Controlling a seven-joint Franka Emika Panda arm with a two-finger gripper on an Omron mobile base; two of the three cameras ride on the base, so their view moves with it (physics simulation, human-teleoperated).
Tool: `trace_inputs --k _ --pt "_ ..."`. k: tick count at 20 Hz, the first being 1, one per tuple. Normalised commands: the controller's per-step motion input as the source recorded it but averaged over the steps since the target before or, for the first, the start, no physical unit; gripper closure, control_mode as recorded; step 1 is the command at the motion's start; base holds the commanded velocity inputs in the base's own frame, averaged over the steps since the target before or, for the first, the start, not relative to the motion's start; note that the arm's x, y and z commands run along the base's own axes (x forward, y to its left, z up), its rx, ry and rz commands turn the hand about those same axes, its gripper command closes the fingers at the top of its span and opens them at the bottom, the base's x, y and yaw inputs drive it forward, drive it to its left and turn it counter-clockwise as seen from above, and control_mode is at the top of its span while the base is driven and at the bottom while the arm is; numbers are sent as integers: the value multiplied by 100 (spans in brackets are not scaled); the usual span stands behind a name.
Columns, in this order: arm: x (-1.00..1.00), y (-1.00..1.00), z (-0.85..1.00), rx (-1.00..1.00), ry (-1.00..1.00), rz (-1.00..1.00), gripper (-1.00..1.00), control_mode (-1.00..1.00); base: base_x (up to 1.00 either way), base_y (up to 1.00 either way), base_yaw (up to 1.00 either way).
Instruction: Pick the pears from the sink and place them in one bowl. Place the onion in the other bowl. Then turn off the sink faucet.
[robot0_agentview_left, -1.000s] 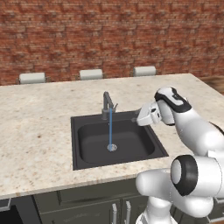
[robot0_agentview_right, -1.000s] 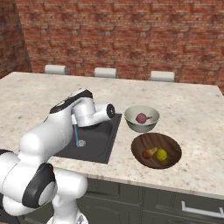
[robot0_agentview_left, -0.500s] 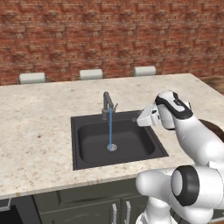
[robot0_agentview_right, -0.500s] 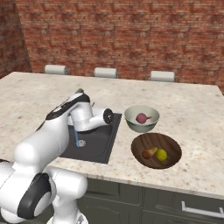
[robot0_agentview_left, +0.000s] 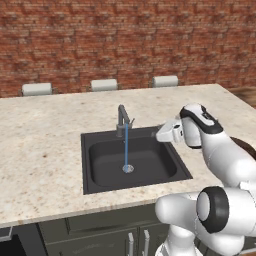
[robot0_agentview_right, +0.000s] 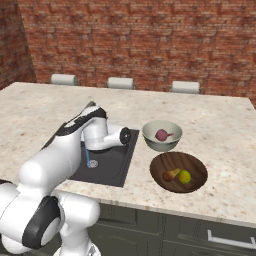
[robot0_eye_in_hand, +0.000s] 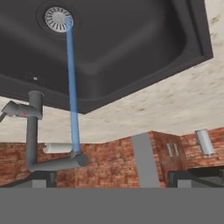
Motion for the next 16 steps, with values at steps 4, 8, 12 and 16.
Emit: trace_inputs --k 4,8,12,16 --pt "46 0 0 0 0 -1 -100 -100 0 0 0" --pt "48 0 0 0 0 -3 -100 -100 0 0 0" --pt "35 -4 0 0 0 -1 -100 -100 0 0 0" --pt "25 -7 -3 0 0 0 -100 -100 0 0 0"
